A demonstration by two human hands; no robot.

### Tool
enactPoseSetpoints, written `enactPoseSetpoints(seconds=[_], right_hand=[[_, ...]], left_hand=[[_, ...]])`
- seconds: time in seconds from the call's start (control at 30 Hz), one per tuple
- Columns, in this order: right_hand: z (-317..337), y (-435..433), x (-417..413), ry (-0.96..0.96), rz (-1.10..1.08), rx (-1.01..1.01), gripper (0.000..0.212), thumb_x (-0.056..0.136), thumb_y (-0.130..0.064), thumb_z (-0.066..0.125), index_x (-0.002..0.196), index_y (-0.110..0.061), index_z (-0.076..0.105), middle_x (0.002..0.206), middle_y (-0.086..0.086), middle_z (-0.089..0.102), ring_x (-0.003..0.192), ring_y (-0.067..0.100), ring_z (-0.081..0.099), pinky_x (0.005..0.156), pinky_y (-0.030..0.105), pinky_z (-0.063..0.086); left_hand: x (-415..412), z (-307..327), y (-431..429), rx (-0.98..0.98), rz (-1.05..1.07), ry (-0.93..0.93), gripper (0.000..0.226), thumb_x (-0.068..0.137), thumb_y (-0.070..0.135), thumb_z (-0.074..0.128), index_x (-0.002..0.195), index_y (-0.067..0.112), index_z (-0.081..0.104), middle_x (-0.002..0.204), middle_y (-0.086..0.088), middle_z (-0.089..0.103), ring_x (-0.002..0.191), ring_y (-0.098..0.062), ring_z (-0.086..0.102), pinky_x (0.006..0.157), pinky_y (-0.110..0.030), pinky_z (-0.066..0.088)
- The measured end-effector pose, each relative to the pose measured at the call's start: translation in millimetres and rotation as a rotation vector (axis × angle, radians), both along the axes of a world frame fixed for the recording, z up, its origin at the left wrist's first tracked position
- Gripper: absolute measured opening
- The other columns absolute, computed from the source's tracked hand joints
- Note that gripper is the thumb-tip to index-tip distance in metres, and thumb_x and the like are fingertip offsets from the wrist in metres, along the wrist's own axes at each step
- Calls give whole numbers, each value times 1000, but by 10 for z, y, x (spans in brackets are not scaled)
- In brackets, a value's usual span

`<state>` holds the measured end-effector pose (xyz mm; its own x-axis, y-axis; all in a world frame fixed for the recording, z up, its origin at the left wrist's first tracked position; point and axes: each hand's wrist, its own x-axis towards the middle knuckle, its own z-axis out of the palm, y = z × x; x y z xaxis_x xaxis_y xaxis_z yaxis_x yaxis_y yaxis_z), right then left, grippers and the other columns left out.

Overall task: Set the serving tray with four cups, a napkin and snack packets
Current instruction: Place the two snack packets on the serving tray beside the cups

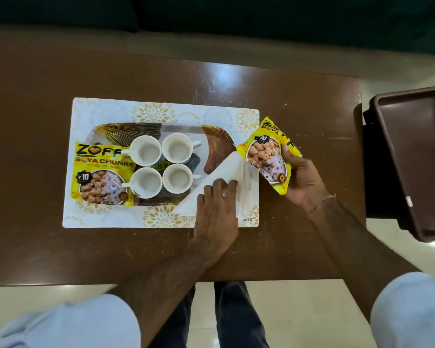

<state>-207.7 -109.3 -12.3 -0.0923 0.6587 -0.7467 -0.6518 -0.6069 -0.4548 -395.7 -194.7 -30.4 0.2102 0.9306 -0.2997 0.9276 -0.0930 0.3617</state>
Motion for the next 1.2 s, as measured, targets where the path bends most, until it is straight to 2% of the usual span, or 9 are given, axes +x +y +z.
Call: enactPoseSetpoints(seconds=[0.1,0.33,0.5,0.6,0.8,0.93,1.03,1.13,1.2], right_hand=[[-32,6,84,12,-4,8,35,103,-22,50,134,-13,62,141,10,61,131,34,58,98,46,55],[-89,-66,236,-2,23,-4,42,105,-19,46,146,-12,51,148,11,55,134,36,54,105,49,50],[-131,-118,322,8,37,-30,35,103,-18,51,136,-14,63,139,10,63,128,35,60,98,48,53],[-186,-187,346,15,66,-51,34,101,-20,54,133,-14,66,138,10,64,127,35,61,98,49,53],[-303,-430,458,-6,120,-62,52,89,-8,62,140,-7,56,140,17,60,127,37,59,108,58,44],[-323,-579,515,-154,175,-134,51,78,6,56,128,-1,64,124,17,70,112,38,68,99,58,52],[-311,-596,426,-105,150,-217,54,69,0,43,117,0,68,116,18,72,103,40,69,92,58,55],[-335,-569,292,-269,193,-278,36,62,-3,43,90,-3,66,90,17,67,82,38,62,85,42,57],[-363,-509,236,-510,265,-229,22,69,6,43,65,-10,57,66,7,55,66,31,50,65,24,49]], left_hand=[[-110,-13,78,-32,72,-85,74,70,21,81,135,18,46,128,-11,56,111,-29,58,96,-42,50],[-315,78,150,31,254,-276,33,84,19,70,115,14,58,106,-6,67,93,-25,65,75,-32,50],[-250,134,91,49,345,-341,32,90,30,69,117,15,59,108,-5,68,95,-22,64,76,-34,54],[-243,161,50,56,404,-378,30,90,23,68,117,13,61,107,-6,69,97,-26,65,78,-38,54],[-360,151,40,52,509,-435,40,84,5,70,122,11,64,114,-7,71,102,-24,65,83,-28,49],[-388,146,1,61,511,-443,40,85,8,69,124,18,63,111,0,73,99,-14,65,80,-23,48],[-307,141,-9,53,494,-493,35,88,17,66,122,21,64,113,1,72,101,-16,66,83,-29,54],[-201,132,10,-53,469,-482,38,86,18,67,124,16,67,114,-2,72,100,-22,67,84,-44,57],[-159,157,-6,-109,461,-476,42,83,17,69,125,13,67,116,-5,71,103,-24,66,91,-45,55]])
